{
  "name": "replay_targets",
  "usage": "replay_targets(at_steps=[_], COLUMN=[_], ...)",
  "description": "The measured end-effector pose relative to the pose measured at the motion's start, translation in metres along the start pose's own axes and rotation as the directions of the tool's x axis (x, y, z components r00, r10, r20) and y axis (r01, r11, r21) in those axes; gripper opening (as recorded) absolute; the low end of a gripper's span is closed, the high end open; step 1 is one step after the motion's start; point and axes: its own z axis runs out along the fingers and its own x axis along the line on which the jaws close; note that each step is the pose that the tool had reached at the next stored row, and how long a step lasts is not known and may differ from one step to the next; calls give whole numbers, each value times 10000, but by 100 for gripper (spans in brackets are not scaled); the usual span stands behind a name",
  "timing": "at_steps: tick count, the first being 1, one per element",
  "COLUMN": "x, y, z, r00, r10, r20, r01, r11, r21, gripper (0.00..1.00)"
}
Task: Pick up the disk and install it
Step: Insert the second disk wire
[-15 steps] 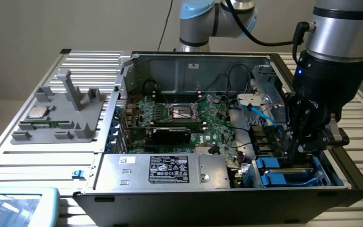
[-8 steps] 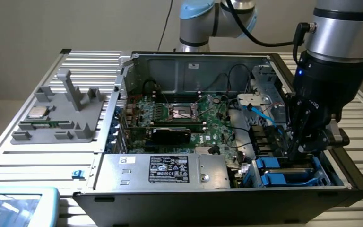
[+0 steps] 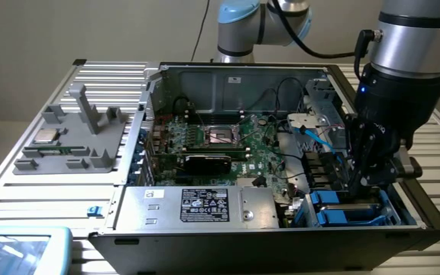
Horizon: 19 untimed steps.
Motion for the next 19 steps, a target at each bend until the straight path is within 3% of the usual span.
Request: replay_targets(at_steps=[19], x=[12], y=[5], z=[58], r00=[10000], r10=[0], r20=[2], r01=[0], r11=[10000], r21=[0], gripper=[16])
